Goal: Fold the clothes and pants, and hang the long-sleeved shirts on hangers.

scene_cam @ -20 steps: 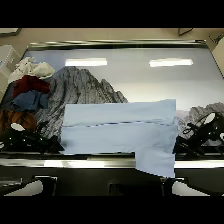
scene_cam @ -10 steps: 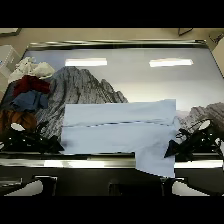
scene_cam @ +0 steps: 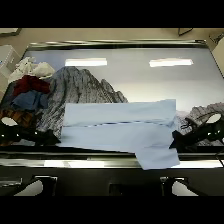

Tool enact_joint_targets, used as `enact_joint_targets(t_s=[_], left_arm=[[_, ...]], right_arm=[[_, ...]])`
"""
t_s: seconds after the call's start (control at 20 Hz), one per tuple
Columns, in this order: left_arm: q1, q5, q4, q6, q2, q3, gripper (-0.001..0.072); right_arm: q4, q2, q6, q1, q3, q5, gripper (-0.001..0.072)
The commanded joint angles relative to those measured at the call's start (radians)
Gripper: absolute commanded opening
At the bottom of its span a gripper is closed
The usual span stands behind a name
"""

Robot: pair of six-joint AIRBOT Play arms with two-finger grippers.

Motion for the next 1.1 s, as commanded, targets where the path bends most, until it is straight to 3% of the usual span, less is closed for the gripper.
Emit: enact_joint_targets(t_s=[0.0, 0.35, 0.65, 0.85, 0.9, 0.95, 1.0, 1.05], left_arm=[[0.0, -0.01, -0.014, -0.053, 0.041, 0.126, 0.0023], [-0.06, 0.108, -0.11, -0.109, -0.166, 0.315, 0.0025], [-0.065, 0.148, -0.383, -0.108, -0.471, 0.523, 0.0026], [-0.094, 0.146, -0.427, -0.108, -0.589, 0.571, 0.003], [-0.097, 0.143, -0.427, -0.107, -0.598, 0.571, 0.0098], [-0.091, 0.14, -0.427, -0.105, -0.598, 0.571, 0.0241], [-0.076, 0.117, -0.426, -0.104, -0.597, 0.581, 0.0401], [-0.053, 0.08, -0.423, -0.105, -0.597, 0.598, 0.0481]], right_arm=[[0.098, 0.031, 0.035, 0.005, 0.161, -0.016, 0.0046], [0.108, -0.04, 0.137, 0.159, 0.373, -0.454, 0.0047], [0.29, -0.273, 0.159, 0.163, 0.436, -0.568, 0.0051], [0.373, -0.367, 0.16, 0.205, 0.436, -0.629, 0.0054], [0.372, -0.372, 0.16, 0.209, 0.436, -0.647, 0.0072], [0.371, -0.371, 0.16, 0.21, 0.441, -0.649, 0.0119], [0.37, -0.371, 0.159, 0.197, 0.46, -0.62, 0.0217], [0.366, -0.371, 0.151, 0.172, 0.495, -0.565, 0.0348]])
